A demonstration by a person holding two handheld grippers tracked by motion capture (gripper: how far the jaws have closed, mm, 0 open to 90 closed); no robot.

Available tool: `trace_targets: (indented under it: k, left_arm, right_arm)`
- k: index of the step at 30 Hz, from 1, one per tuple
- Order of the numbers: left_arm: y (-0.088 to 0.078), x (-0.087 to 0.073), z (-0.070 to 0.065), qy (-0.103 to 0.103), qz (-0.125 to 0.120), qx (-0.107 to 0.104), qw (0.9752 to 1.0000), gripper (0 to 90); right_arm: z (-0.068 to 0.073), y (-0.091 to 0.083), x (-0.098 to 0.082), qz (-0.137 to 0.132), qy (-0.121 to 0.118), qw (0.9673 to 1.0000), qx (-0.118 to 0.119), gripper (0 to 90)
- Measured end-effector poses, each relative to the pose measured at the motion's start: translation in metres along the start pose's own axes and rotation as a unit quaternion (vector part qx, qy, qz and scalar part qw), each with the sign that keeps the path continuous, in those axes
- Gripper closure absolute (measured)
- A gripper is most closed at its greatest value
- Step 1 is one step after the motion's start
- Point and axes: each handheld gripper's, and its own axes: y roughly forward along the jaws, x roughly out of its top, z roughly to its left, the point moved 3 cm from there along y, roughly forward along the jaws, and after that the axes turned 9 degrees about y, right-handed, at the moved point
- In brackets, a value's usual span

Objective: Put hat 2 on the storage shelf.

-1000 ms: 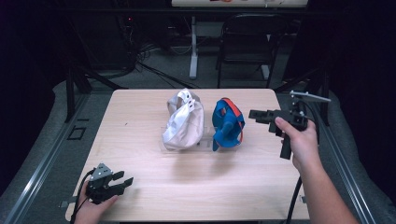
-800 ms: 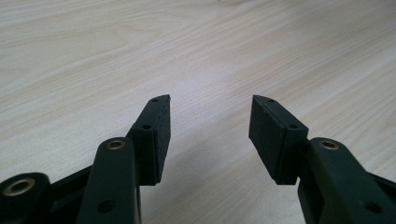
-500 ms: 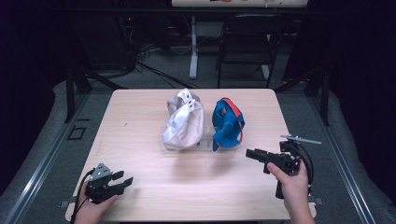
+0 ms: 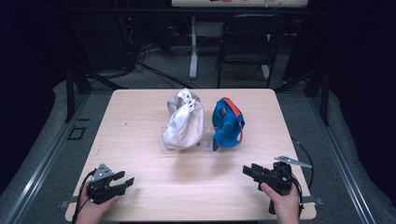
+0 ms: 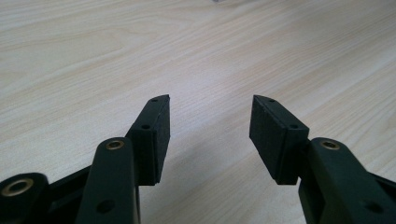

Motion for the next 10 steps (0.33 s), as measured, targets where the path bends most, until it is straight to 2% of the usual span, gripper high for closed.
trace_targets:
  k: [2,3,5,6,8,10]
  left_arm:
    - [-0.001,0.001,0.001,0.002,-0.003,0.001,1.0,47.4]
    - [-0.001,0.001,0.0,-0.001,-0.004,-0.001,1.0,47.4]
    - [-0.001,0.002,-0.002,-0.011,-0.007,-0.007,0.9999,47.4]
    - [-0.001,0.002,-0.003,-0.012,-0.007,-0.013,0.9998,47.5]
    - [0.001,0.003,-0.006,-0.004,-0.01,-0.016,0.9998,47.4]
    - [0.004,0.005,-0.01,0.003,-0.01,-0.02,0.9997,47.1]
  right_arm:
    - [-0.002,0.0,-0.001,-0.015,-0.015,0.9997,-0.015,47.0]
    - [-0.003,0.001,-0.001,-0.013,-0.015,0.9996,-0.019,47.2]
    - [-0.004,0.003,-0.002,-0.004,-0.005,0.9999,-0.01,49.0]
    - [-0.005,0.004,-0.002,-0.002,-0.01,0.9999,-0.011,48.9]
    - [-0.007,0.005,-0.004,-0.014,-0.026,0.9995,-0.015,47.5]
    - [-0.007,0.003,-0.002,-0.042,-0.036,0.9984,-0.011,48.1]
